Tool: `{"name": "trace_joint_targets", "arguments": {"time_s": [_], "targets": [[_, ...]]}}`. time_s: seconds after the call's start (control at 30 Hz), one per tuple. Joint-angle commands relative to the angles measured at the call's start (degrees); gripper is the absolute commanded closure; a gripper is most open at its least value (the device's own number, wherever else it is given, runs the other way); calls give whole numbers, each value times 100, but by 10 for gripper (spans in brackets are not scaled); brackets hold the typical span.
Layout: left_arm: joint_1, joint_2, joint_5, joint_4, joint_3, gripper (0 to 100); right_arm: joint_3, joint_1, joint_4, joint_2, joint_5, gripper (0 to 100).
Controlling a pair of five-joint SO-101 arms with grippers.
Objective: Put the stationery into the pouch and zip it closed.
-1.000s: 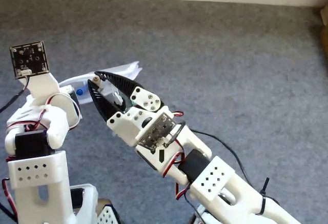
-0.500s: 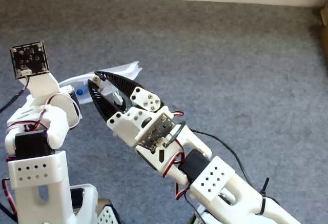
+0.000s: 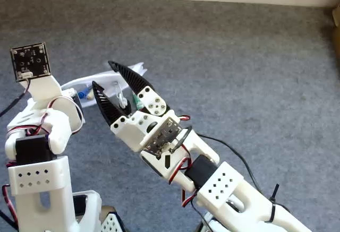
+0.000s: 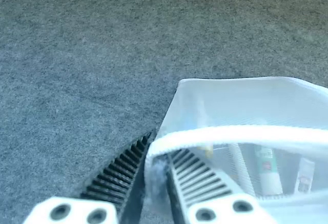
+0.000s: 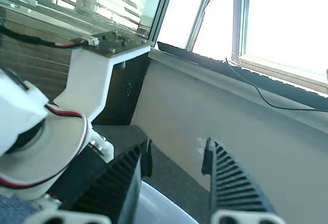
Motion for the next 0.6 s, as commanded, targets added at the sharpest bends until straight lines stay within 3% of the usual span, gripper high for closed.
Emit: {"name": "trace_joint_targets", "arguments": {"time_s": [0.0, 0.17, 0.4, 0.57], "targets": [[-101, 101, 35, -88, 48, 989, -207, -13, 22, 40, 44, 842], [-101, 101, 35, -88, 48, 989, -251, 48, 22, 31, 26, 842], [-101, 101, 44, -88, 48, 989, -374, 927, 40, 40, -97, 843], [-101, 101, 44, -88, 48, 989, -1446, 1358, 1798, 31, -747, 843]]}}
